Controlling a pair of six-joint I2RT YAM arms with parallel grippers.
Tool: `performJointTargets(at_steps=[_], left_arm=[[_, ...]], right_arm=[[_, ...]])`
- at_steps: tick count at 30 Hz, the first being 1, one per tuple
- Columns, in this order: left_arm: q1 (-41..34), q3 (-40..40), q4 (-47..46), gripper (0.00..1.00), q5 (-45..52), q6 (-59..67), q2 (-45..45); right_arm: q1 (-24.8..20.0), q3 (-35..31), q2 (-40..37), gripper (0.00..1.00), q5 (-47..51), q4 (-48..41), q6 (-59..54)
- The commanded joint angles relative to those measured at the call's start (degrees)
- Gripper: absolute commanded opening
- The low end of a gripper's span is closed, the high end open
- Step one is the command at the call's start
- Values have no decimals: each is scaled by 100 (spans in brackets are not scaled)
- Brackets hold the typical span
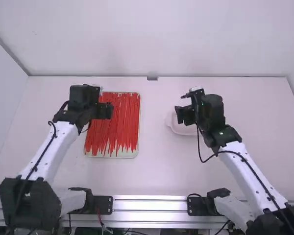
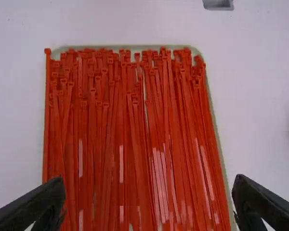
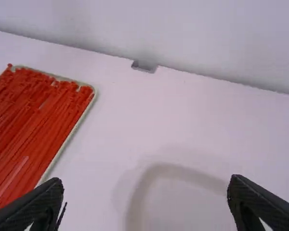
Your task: Fasten the cable tie
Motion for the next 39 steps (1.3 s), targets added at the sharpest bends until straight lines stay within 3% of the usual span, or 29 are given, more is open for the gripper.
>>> performJointTargets(at_steps=[1,10,18,23,35,39], left_arm=[[-71,520,-148,94,-99,-45,405],[-81,2219,-897,99,-60,-233,1937],[-81,3397,-951,99,201,-310,2927],[-98,3759,-763,99,479,-291,3414],[-422,3781,348,100,623,-295,4271],[-411,3781,691,94,573,-393,4594]], right_arm=[[-51,303,189,94,-50,-117,357],[147,597,583,99,-91,-539,722],[457,608,597,99,-92,-601,726],[549,608,597,100,-96,-623,726],[535,608,597,100,-76,-800,721],[544,605,597,100,-76,-922,723]])
